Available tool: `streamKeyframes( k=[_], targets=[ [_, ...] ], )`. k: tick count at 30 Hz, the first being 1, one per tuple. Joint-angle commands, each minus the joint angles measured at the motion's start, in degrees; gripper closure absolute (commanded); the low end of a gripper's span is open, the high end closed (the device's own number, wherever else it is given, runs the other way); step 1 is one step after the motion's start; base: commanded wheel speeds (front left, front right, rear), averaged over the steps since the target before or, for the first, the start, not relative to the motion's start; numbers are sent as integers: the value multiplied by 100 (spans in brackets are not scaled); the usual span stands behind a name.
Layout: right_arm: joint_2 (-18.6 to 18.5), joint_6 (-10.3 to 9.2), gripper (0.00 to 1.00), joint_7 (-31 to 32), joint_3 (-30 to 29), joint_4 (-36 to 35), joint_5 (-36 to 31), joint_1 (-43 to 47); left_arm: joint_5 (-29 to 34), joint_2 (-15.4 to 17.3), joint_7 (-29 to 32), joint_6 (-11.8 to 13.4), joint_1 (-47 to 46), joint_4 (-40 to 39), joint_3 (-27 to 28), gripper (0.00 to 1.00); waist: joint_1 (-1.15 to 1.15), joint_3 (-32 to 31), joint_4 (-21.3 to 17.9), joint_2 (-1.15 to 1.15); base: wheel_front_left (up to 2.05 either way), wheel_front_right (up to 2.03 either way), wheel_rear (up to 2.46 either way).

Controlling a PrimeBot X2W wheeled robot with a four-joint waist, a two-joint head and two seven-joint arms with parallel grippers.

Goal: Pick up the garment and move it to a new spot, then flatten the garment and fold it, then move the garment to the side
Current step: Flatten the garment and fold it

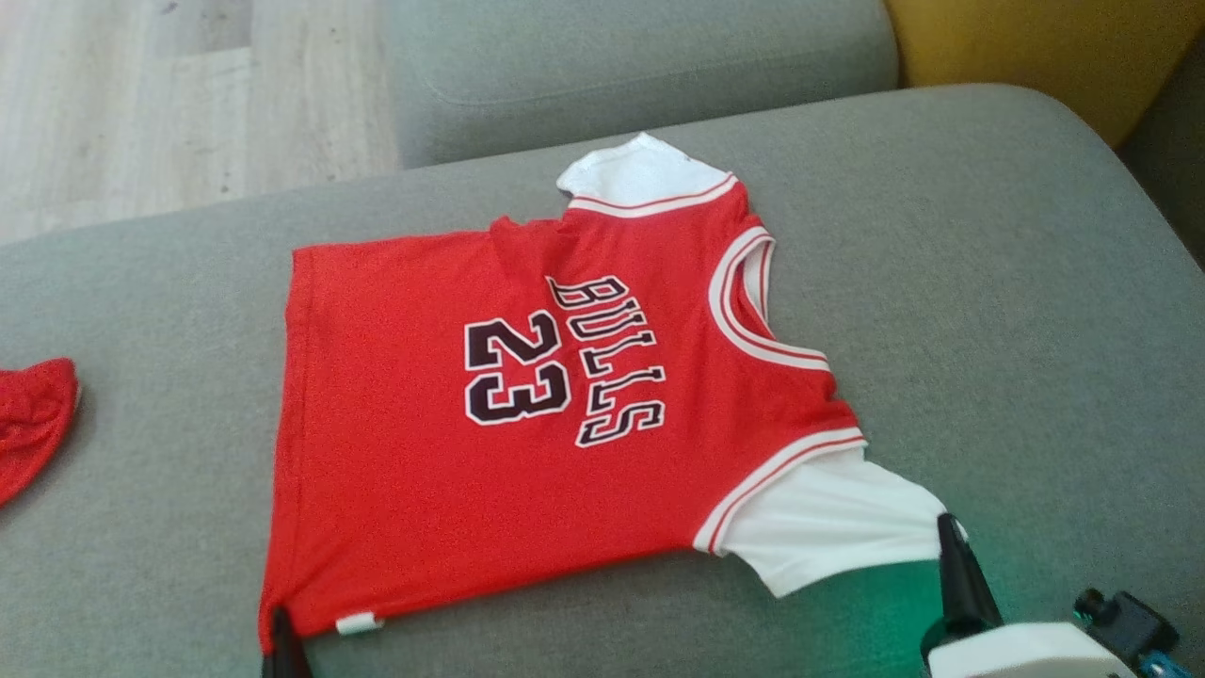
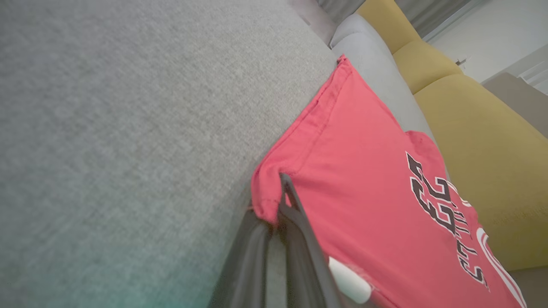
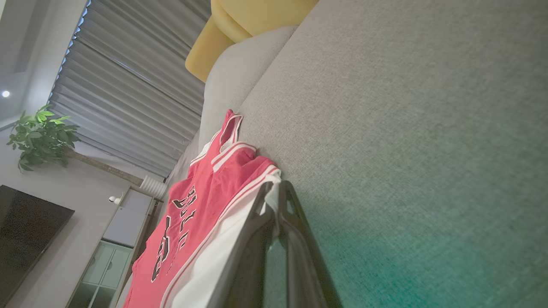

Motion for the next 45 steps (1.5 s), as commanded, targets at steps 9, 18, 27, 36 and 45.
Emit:
streamKeyframes(
  k=[9, 18, 27, 36, 45],
  targets=[
    [-144, 42, 100, -38, 4, -598, 260, 104, -31, 110, -39, 12, -12, -384, -261, 100, 1, -76, 173, 0, 0, 0, 0],
    [180, 42, 100, -38, 104, -645, 447, -1032, 425, 110, -39, 12, -826, -704, -589, 100, 1, 256, 210, 0, 0, 0, 0],
    [213, 42, 100, -38, -74, 213, 209, -2341, 658, 109, -39, 12, -1825, -103, -525, 100, 1, 791, 315, 0, 0, 0, 0],
    [289, 42, 100, -38, -114, 1124, -62, -3128, 649, 109, -39, 12, -2438, 283, -181, 100, 1, 1163, 377, 0, 0, 0, 0],
    [341, 42, 0, -38, -276, 1350, -1038, -3477, 1057, 109, -39, 145, -2673, 440, -69, 0, 1, 1217, 407, 0, 0, 0, 0]
  ],
)
